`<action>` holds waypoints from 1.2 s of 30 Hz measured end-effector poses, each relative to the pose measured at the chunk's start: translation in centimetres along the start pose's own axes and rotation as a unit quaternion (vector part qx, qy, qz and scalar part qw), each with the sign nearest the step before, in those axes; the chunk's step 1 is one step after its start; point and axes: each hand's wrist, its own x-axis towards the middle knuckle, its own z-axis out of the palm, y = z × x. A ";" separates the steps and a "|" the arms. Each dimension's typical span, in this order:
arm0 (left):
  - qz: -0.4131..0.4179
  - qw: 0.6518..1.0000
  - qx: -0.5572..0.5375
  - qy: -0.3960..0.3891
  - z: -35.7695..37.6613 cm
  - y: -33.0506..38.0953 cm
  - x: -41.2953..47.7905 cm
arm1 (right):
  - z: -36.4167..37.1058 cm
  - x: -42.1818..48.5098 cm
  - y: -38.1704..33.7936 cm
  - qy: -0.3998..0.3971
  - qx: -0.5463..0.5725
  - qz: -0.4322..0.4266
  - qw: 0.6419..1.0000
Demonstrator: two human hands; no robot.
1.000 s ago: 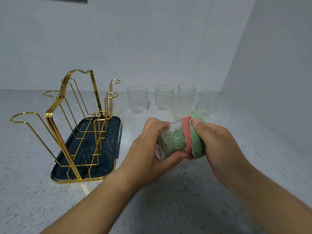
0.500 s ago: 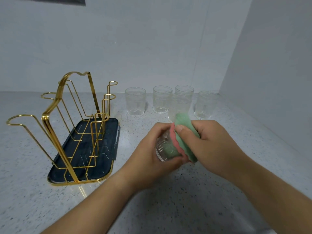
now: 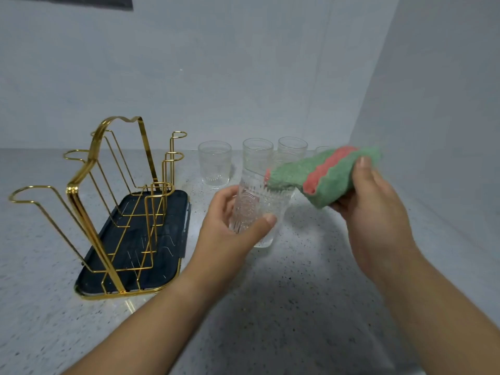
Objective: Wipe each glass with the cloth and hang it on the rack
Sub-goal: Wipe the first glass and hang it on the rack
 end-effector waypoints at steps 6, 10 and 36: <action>-0.082 0.985 -0.144 -0.052 0.6 -0.7 0.0 | 1.1 -3.2 2.7 -0.073 0.049 -0.010 0.996; -0.119 0.969 -0.217 0.005 0.4 -0.6 0.3 | 0.4 -4.1 2.4 0.035 0.114 -0.012 0.993; -0.020 0.980 -0.194 0.043 4.4 4.8 -6.3 | 5.3 -12.0 1.3 -0.095 0.393 0.237 0.883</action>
